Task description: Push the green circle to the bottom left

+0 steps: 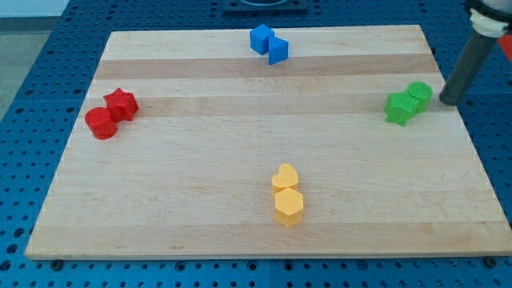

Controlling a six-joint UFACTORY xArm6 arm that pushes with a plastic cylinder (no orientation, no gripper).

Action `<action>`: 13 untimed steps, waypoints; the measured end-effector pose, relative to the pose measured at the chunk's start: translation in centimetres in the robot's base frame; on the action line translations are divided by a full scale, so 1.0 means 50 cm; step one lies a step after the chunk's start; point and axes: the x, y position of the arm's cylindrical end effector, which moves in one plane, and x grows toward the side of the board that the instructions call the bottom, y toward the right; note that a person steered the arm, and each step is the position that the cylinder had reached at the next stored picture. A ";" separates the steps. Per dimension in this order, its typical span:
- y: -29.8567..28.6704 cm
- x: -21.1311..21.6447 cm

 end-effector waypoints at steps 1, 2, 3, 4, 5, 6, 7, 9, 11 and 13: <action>-0.037 -0.006; -0.072 -0.007; -0.098 -0.007; -0.120 -0.013; -0.121 -0.042; -0.138 -0.050; -0.168 -0.049; -0.218 -0.008; -0.302 0.025; -0.400 0.038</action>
